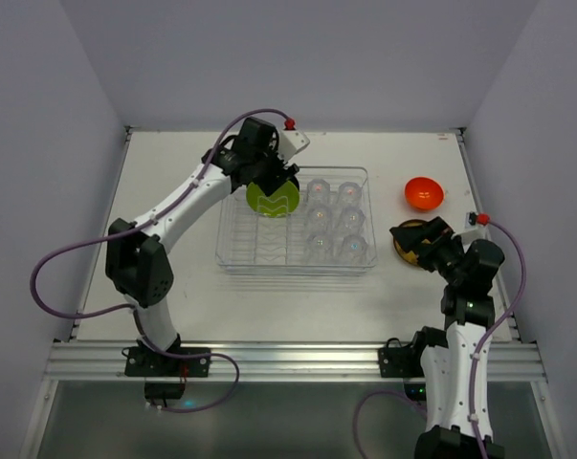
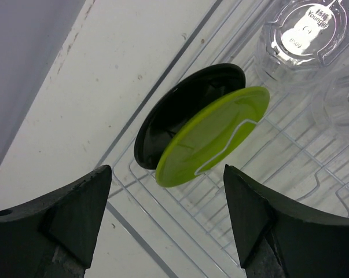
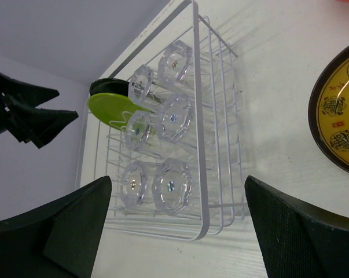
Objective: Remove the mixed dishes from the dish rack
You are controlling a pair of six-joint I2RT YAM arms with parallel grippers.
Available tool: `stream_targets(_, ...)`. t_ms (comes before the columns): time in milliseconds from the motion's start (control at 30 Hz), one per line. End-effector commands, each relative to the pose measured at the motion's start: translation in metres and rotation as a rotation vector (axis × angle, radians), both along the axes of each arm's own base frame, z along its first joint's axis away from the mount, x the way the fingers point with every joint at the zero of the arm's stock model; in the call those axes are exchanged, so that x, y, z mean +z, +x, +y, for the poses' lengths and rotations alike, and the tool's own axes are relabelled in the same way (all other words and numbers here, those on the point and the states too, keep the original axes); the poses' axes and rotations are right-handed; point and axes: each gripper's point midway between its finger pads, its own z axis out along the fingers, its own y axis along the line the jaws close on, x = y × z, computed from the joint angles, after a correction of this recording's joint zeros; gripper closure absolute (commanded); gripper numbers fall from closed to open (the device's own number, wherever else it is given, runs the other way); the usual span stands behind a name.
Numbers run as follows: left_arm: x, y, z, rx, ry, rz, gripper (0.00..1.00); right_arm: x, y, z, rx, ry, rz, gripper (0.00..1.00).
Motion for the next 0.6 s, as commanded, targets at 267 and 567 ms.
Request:
stream_targets(267,-0.011,0.017,-0.017,-0.144,0.077,0.014,0.31,0.005,-0.001,0.007,0.096,-0.079,-0.069,0.01)
stream_targets(567,-0.03,0.03,-0.017,-0.145,0.119,0.011,0.51,-0.008,-0.003,0.01,0.112,-0.062,-0.065,0.04)
